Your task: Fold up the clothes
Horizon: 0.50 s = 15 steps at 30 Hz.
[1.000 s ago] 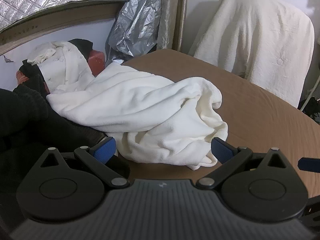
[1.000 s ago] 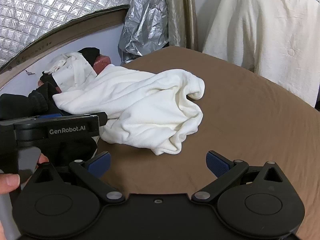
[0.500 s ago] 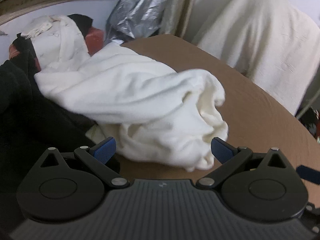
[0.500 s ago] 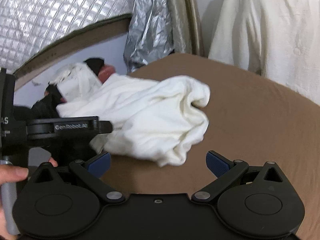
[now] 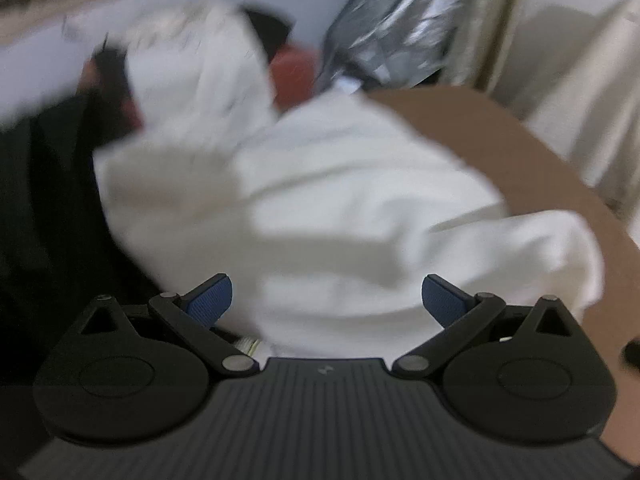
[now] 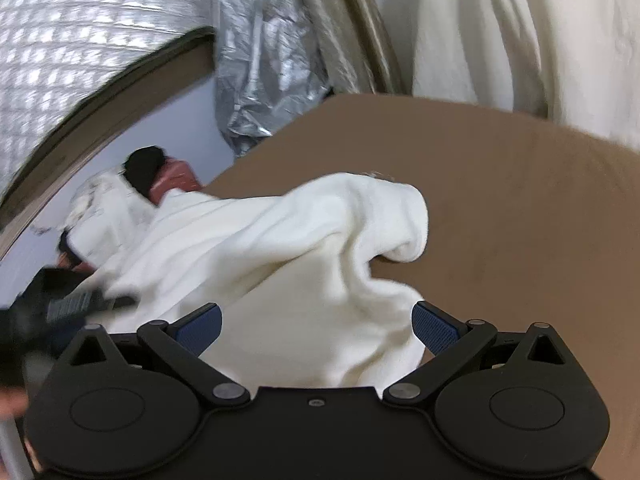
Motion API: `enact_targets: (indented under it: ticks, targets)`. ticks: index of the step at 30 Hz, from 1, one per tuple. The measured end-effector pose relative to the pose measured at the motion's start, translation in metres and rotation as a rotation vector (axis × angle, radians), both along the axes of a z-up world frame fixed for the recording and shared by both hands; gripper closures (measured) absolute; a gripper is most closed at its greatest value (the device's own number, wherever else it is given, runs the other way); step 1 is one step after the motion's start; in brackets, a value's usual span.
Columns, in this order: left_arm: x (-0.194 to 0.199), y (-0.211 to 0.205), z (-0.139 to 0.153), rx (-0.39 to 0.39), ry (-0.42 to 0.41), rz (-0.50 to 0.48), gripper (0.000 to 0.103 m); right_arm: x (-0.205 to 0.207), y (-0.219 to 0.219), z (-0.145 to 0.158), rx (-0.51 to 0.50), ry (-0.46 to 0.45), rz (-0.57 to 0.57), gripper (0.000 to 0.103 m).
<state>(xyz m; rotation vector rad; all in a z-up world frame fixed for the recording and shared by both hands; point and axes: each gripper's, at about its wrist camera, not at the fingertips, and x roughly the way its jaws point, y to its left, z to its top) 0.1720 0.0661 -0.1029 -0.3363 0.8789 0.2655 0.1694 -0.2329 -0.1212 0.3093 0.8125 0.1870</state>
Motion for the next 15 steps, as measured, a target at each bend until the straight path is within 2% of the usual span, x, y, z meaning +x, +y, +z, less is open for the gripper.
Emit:
enact_targets:
  ticks: [2, 6, 7, 8, 10, 11, 12, 14, 15]
  targets:
    - [0.011, 0.014, -0.017, -0.060, 0.035, 0.023, 0.000, 0.027, -0.013, -0.022, 0.047, 0.026, -0.043, 0.000]
    - [0.019, 0.018, -0.026, -0.117, 0.019, 0.021, 0.000, 0.068, -0.031, -0.060, 0.155, 0.061, -0.132, 0.001]
    - [0.022, 0.017, -0.029, -0.123, 0.025, 0.015, 0.000, 0.076, -0.030, -0.070, 0.188, 0.076, -0.136, 0.002]
    - [0.024, 0.018, -0.034, -0.175, 0.028, 0.001, 0.000, 0.084, -0.030, -0.081, 0.221, 0.091, -0.140, 0.006]
    - [0.029, 0.021, -0.044, -0.340, 0.025, -0.037, 0.005, 0.095, -0.018, -0.100, 0.279, 0.136, -0.105, 0.031]
    - [0.031, 0.023, -0.049, -0.422, 0.023, -0.056, 0.009, 0.099, -0.009, -0.110, 0.307, 0.163, -0.076, 0.056]
    - [0.032, 0.023, -0.053, -0.473, 0.028, -0.069, 0.019, 0.101, 0.002, -0.117, 0.326, 0.183, -0.049, 0.066]
    - [0.034, 0.021, -0.059, -0.504, 0.044, -0.082, 0.025, 0.096, 0.028, -0.121, 0.324, 0.187, 0.003, 0.072]
    - [0.034, 0.021, -0.060, -0.507, 0.046, -0.080, 0.031, 0.093, 0.040, -0.122, 0.323, 0.190, 0.032, 0.080]
